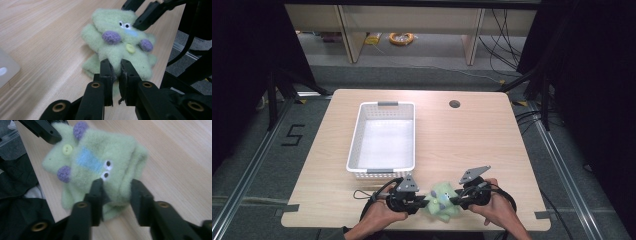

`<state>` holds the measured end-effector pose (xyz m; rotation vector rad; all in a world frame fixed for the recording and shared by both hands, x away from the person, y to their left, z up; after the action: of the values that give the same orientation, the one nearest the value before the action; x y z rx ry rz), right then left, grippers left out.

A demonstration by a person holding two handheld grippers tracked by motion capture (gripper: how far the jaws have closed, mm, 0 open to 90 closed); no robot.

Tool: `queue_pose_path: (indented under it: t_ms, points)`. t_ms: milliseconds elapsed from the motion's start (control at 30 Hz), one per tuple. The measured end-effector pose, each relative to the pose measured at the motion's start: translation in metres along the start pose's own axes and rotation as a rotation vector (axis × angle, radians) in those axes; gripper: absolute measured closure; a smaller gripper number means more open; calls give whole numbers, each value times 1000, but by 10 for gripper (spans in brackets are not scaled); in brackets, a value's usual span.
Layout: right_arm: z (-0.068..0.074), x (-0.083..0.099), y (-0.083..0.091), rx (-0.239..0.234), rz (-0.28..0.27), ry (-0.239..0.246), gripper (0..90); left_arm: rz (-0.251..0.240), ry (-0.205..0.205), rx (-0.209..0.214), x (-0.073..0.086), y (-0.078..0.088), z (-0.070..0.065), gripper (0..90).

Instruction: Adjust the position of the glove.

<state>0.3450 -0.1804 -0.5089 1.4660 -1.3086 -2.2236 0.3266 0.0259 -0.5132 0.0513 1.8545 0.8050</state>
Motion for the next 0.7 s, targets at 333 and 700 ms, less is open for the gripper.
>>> queue_pose_path:
  t_ms: [333, 700]
  points:
    - [30, -9, 37, 31, -71, -4, 797, -42, -26, 9, -20, 12, 3, 808]
    - [50, 19, 20, 27, -80, -113, 786, 72, 3, 18, -13, -14, 18, 791]
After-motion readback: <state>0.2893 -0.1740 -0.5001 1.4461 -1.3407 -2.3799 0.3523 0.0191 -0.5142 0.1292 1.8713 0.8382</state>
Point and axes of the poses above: each handheld gripper's, and its own axes: y roughly backward along the jaws, x roughly out of its underside, z roughly to its left, the point moved 4 cm from there along -y, roughly forward along the jaws, and after that the axes turned 7 degrees about -z, right-handed, at the moved point
